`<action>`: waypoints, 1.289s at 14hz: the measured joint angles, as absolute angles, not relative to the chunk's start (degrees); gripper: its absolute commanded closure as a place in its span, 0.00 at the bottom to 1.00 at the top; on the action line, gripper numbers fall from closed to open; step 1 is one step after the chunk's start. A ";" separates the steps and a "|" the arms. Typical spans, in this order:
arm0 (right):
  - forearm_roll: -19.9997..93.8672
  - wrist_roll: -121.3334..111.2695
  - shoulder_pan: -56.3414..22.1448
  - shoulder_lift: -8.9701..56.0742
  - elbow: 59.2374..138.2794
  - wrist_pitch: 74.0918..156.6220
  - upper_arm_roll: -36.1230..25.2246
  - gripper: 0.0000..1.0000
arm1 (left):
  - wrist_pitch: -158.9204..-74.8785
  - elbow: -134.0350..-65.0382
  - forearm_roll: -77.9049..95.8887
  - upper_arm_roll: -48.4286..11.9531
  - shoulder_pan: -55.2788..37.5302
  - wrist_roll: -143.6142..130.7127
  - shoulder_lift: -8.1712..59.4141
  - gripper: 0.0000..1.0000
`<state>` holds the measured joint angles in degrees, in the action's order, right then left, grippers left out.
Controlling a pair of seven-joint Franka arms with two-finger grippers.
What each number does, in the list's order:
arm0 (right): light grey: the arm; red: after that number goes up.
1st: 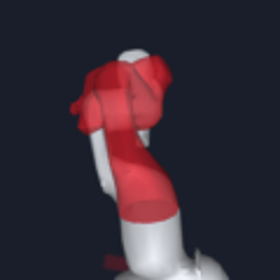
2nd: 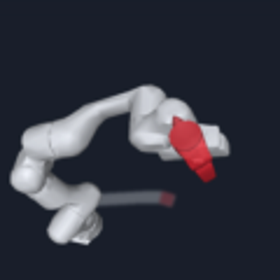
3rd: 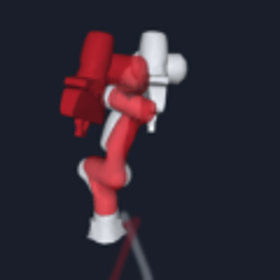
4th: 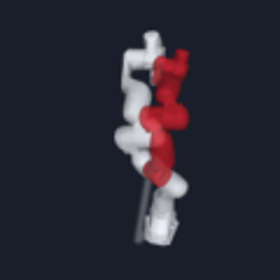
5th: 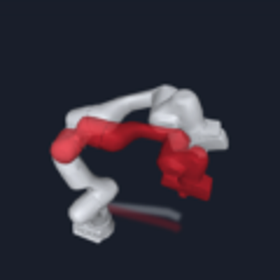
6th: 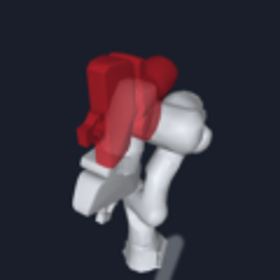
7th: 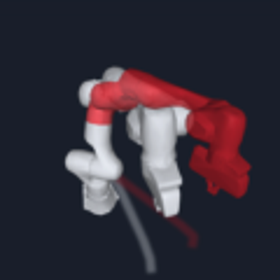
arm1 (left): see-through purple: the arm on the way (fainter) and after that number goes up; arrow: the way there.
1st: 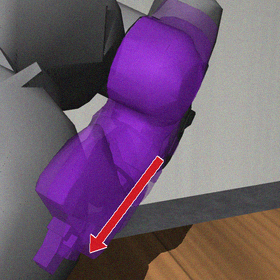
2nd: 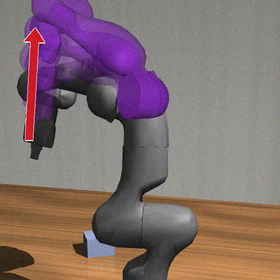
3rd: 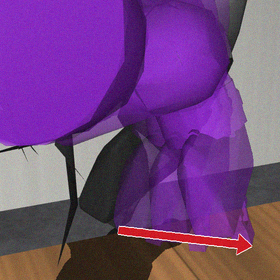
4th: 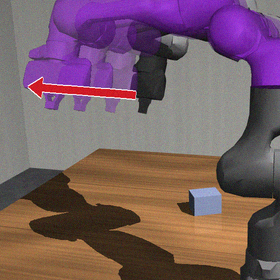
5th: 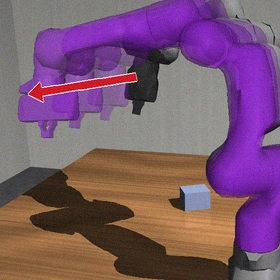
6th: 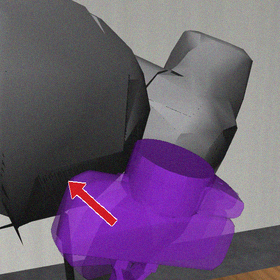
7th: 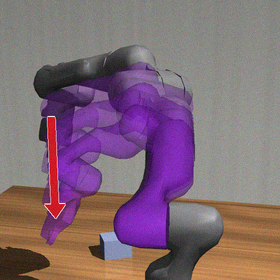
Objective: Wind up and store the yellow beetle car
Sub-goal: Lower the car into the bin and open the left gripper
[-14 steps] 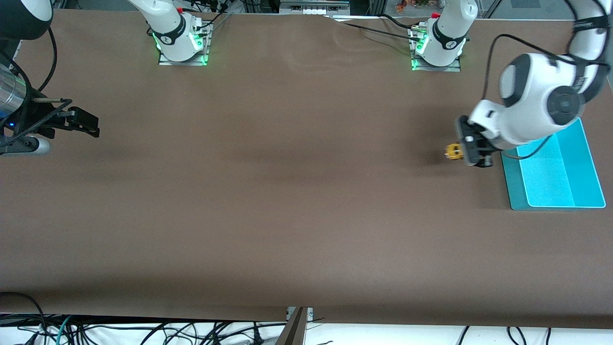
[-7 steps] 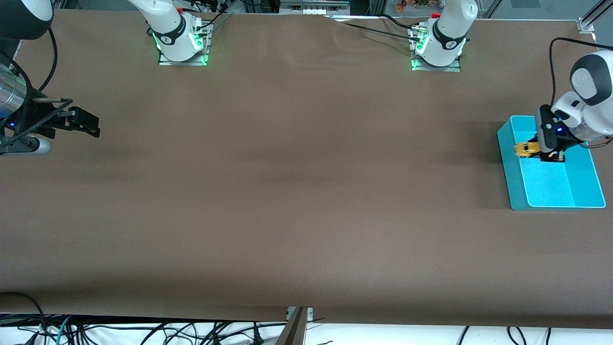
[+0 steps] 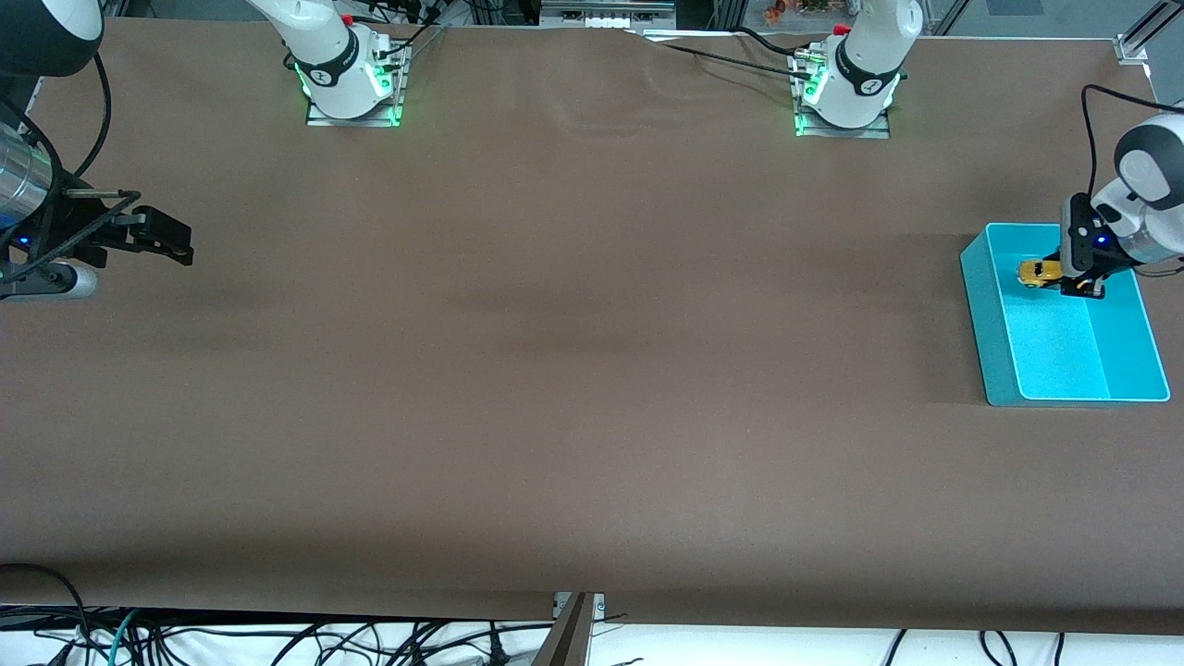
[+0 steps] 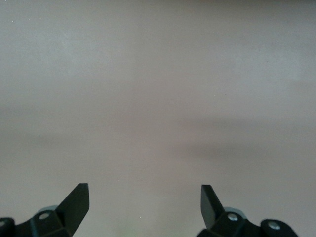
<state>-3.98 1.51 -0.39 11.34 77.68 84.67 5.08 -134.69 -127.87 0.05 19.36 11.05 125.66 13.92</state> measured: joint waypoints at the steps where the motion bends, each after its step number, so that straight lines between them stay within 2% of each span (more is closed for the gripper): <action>1: -3.98 1.51 -0.40 11.33 77.68 84.68 5.08 0.00 | -135.63 -127.85 0.06 19.34 11.34 125.66 15.86 1.00; 5: -3.98 1.52 -0.40 11.34 77.68 84.68 5.08 0.00 | -136.72 -127.65 1.08 19.30 11.92 125.62 20.85 1.00; 6: -3.98 1.52 -0.40 11.33 77.68 84.68 5.08 0.00 | -137.09 -127.56 1.28 19.29 11.96 125.62 21.38 0.89; 8: -3.98 1.52 -0.40 11.33 77.68 84.68 5.08 0.00 | -138.02 -127.41 1.83 19.29 11.97 125.36 22.08 0.00; 14: -3.98 1.53 -0.40 11.35 77.68 84.68 5.02 0.00 | -139.27 -126.45 4.71 18.97 11.81 123.28 22.74 0.00; 18: -3.98 1.53 -0.40 11.35 77.68 84.68 5.03 0.00 | -139.53 -122.16 4.72 17.96 8.35 118.37 18.57 0.00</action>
<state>-3.98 1.53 -0.40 11.35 77.68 84.68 5.03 -139.53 -122.16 4.72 17.96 8.35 118.37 18.57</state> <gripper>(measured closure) 0.000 0.000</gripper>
